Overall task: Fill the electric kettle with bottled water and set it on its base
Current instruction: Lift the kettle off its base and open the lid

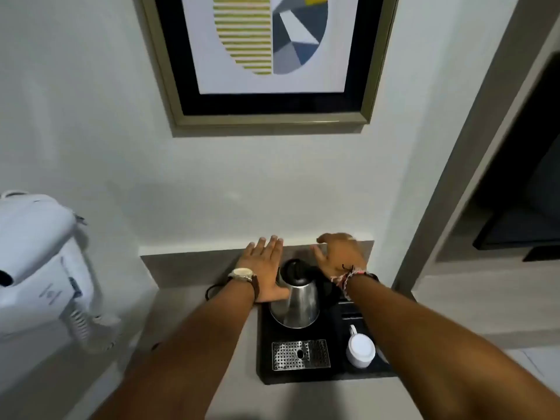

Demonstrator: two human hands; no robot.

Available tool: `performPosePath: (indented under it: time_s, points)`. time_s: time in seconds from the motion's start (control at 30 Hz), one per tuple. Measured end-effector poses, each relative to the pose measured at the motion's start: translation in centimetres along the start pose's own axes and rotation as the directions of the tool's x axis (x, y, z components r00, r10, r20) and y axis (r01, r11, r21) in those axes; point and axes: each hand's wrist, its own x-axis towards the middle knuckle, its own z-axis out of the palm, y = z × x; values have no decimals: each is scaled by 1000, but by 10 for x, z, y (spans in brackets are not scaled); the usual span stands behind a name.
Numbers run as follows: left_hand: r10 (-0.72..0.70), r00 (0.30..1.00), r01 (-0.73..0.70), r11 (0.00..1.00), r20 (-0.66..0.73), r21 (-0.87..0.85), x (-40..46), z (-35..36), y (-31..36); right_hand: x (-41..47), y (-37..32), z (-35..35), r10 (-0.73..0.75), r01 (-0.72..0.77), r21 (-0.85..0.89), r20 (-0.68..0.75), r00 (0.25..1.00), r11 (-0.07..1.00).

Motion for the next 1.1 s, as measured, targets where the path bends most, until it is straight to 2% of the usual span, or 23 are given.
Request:
performPosePath:
  time_s: [0.07, 0.13, 0.2, 0.27, 0.57, 0.77, 0.97, 1.1]
  points:
    - [-52, 992, 53, 999, 116, -2, 17, 25, 8, 5, 19, 36, 37, -36, -14, 96, 995, 999]
    - [-126, 982, 126, 992, 142, 14, 12, 45, 7, -9, 15, 57, 79, -72, -49, 179, 981, 996]
    - [-144, 974, 149, 989, 175, -11, 16, 57, 10, -8, 11, 70, 143, -131, -71, 198, 970, 989]
    - [-151, 976, 158, 987, 160, -30, 18, 65, 10, -5, 8, 74, 210, -206, -40, 212, 954, 978]
    - [-135, 984, 140, 989, 114, -41, 23, 79, 5, 15, 10, 84, 238, -275, 102, 281, 930, 956]
    - [-115, 986, 120, 992, 119, -38, 23, 78, 0, 12, 37, 84, 261, -329, 364, 223, 939, 872]
    - [-118, 987, 128, 988, 107, -90, 20, 79, 2, 5, 55, 94, 332, -417, 606, 254, 908, 677]
    - [-168, 980, 182, 972, 106, -146, 13, 83, 8, 18, 56, 94, 277, -339, 645, 201, 940, 684]
